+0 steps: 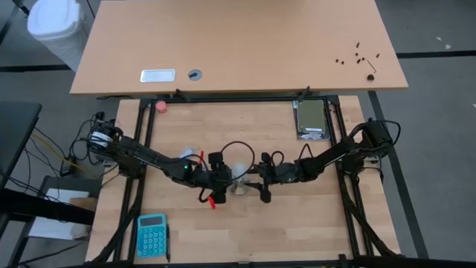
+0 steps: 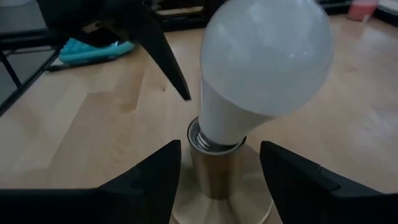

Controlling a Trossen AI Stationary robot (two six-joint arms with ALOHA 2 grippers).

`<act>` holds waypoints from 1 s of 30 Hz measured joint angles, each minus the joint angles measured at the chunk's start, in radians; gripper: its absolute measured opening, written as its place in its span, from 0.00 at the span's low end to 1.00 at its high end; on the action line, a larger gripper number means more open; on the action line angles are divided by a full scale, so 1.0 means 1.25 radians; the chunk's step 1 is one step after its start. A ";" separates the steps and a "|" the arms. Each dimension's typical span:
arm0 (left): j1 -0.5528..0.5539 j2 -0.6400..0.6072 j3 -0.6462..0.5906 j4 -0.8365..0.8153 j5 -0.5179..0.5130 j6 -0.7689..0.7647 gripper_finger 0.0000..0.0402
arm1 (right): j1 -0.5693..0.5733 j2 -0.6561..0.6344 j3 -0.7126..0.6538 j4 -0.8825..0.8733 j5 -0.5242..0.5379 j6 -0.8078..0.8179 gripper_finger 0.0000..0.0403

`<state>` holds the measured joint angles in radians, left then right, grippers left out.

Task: Screw lightbulb
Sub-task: Insert the lightbulb into the lamp holder

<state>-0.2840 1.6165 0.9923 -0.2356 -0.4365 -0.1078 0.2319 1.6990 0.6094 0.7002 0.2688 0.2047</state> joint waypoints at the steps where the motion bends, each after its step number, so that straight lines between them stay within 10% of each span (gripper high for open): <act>1: 0.000 0.000 0.000 -0.010 0.000 0.000 0.61 | -0.002 -0.002 0.000 -0.006 -0.005 0.000 0.57; 13: 0.001 -0.028 -0.043 0.035 0.020 -0.007 0.60 | -0.051 -0.003 -0.002 -0.019 -0.110 -0.002 0.57; 30: -0.031 0.005 -0.320 0.568 -0.030 -0.133 0.62 | -0.040 -0.004 -0.009 -0.010 -0.086 0.001 0.57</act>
<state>-0.3222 1.6226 0.5922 0.4738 -0.4734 -0.2742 0.1818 1.6940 0.5980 0.6883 0.1617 0.2062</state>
